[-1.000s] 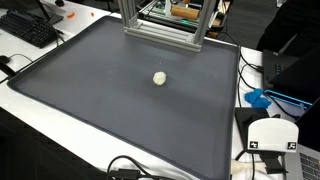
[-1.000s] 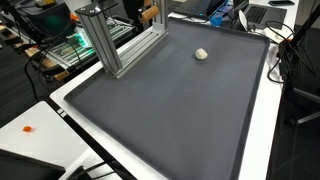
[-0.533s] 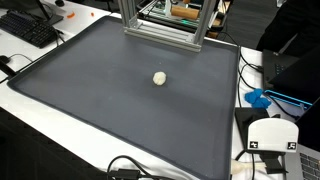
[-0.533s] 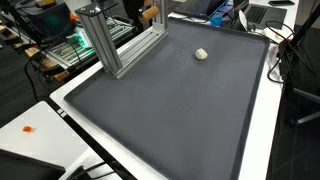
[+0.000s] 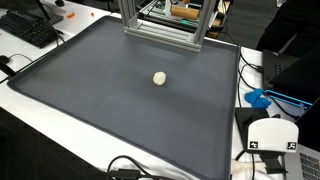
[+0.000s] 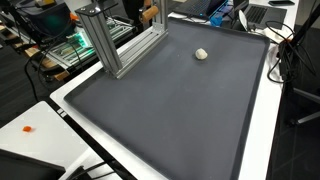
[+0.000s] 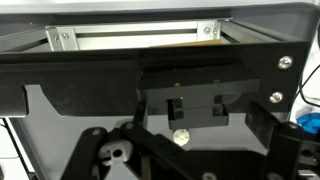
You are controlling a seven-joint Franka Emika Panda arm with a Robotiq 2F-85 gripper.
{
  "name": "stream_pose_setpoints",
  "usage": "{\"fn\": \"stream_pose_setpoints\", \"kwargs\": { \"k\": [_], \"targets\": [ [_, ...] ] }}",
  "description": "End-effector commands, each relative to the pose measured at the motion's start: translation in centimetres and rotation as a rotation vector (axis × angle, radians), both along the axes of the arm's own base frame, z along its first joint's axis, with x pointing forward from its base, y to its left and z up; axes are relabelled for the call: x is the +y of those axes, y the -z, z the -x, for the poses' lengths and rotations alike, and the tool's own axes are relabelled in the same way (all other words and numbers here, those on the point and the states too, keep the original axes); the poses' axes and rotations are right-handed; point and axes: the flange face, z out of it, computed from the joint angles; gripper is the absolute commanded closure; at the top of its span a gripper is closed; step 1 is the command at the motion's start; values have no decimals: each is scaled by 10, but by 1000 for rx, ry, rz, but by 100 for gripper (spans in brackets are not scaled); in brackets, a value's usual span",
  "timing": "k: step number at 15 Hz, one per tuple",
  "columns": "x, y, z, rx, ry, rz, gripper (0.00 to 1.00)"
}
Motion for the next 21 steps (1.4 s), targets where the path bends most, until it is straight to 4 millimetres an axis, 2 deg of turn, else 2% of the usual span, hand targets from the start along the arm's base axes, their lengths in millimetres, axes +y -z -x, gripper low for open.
{"fn": "stream_pose_setpoints", "kwargs": {
  "k": [1, 12, 21],
  "targets": [
    [4, 0, -2, 8, -20, 15, 0],
    [3, 15, -5, 61, -33, 18, 0],
    [3, 18, -3, 79, -75, 46, 0]
  ]
}}
